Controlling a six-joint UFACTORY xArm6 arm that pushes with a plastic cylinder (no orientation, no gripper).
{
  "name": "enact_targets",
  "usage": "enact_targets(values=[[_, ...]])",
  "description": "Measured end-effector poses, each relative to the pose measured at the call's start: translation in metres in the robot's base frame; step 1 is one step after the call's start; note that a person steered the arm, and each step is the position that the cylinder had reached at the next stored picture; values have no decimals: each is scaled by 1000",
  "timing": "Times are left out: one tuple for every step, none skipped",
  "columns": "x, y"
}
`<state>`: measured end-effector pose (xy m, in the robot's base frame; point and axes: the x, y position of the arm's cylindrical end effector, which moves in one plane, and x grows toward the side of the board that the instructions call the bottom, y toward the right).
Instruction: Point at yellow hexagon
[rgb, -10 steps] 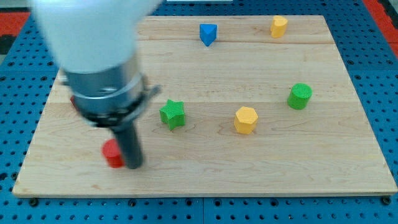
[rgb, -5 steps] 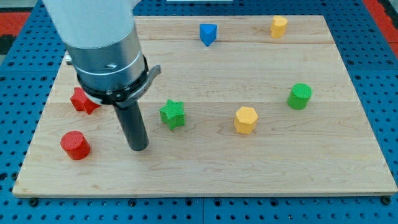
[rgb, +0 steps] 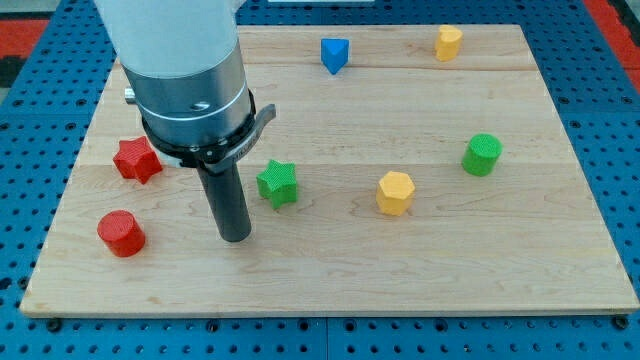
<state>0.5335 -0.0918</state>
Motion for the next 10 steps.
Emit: enact_targets(values=[[-1, 0], [-2, 0], [-2, -1], [-2, -12], [2, -13], [14, -13], [16, -13], [25, 46], [38, 140], [39, 228]])
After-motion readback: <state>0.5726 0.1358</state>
